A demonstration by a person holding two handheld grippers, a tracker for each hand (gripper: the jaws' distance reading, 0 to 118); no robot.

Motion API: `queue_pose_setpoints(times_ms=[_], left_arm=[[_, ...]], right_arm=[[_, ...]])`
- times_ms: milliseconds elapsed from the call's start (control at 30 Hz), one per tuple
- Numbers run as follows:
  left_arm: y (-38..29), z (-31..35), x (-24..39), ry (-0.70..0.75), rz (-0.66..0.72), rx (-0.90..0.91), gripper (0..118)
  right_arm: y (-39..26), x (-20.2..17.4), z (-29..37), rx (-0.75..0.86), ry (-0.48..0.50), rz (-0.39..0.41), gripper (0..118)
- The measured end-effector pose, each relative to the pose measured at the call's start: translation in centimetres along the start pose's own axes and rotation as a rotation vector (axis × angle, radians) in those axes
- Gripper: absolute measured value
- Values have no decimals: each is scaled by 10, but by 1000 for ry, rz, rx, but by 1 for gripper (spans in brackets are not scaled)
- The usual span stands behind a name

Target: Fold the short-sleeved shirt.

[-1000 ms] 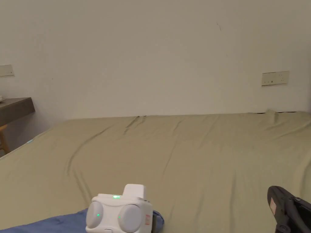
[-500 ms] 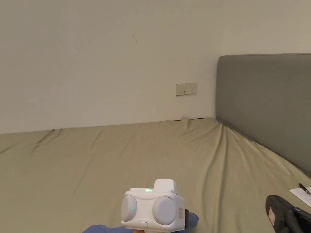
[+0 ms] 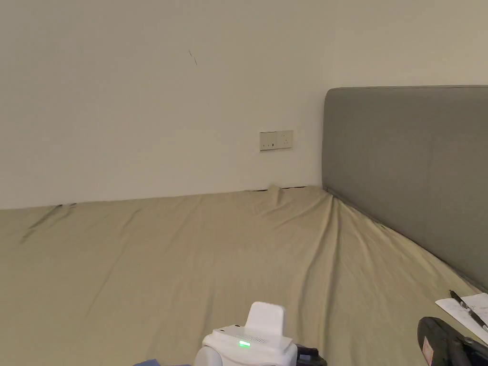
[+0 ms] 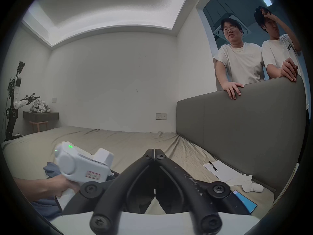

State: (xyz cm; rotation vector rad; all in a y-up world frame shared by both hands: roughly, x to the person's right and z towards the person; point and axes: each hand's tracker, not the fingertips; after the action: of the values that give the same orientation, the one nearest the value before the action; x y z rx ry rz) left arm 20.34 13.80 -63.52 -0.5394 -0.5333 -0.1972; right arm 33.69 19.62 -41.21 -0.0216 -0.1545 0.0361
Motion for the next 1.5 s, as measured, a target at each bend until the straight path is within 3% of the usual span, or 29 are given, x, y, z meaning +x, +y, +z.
queue_pose_setpoints(times_ms=[167, 300, 367, 500, 533, 700, 833, 1033, 1067, 1100, 1133, 1200, 1267, 1400, 1500], left_arm=[[14, 89, -9, -21, 68, 119, 111], [2, 182, -14, 85, 55, 290, 98], [-8, 230, -19, 170, 52, 388, 80], [-35, 313, -33, 314, 81, 517, 6], [-41, 330, -37, 342, 91, 540, 0], [-75, 398, -55, 451, 186, 550, 0], [-99, 412, -64, 618, 137, 461, 0], [-131, 412, -93, 631, 208, 383, 0], [-137, 408, -101, 615, 233, 343, 2], [-143, 403, -110, 600, 272, 305, 18], [-149, 397, -118, 570, 314, 262, 44], [-162, 377, -142, 495, 384, 129, 115], [-176, 357, -158, 479, 434, -15, 115], [-211, 330, -169, 606, 406, -121, 115], [-231, 318, -179, 577, 437, -174, 115]], right_arm=[[17, -10, 21, 41, 20, -16, 1], [36, -21, 45, 109, 38, 8, 1], [46, -27, 61, 141, 57, 32, 1], [56, -38, 88, 175, 94, 54, 1], [57, -41, 94, 178, 95, 55, 1], [57, -54, 121, 191, 126, 46, 1], [54, -61, 128, 179, 161, 20, 1], [52, -76, 126, 179, 203, 16, 1], [50, -78, 124, 172, 212, 13, 1], [48, -81, 121, 164, 226, 9, 1], [46, -83, 118, 157, 236, 6, 1], [43, -90, 112, 143, 254, 1, 1], [41, -97, 105, 131, 278, 0, 1], [39, -108, 96, 130, 303, 33, 1], [41, -110, 88, 132, 319, 26, 1]])
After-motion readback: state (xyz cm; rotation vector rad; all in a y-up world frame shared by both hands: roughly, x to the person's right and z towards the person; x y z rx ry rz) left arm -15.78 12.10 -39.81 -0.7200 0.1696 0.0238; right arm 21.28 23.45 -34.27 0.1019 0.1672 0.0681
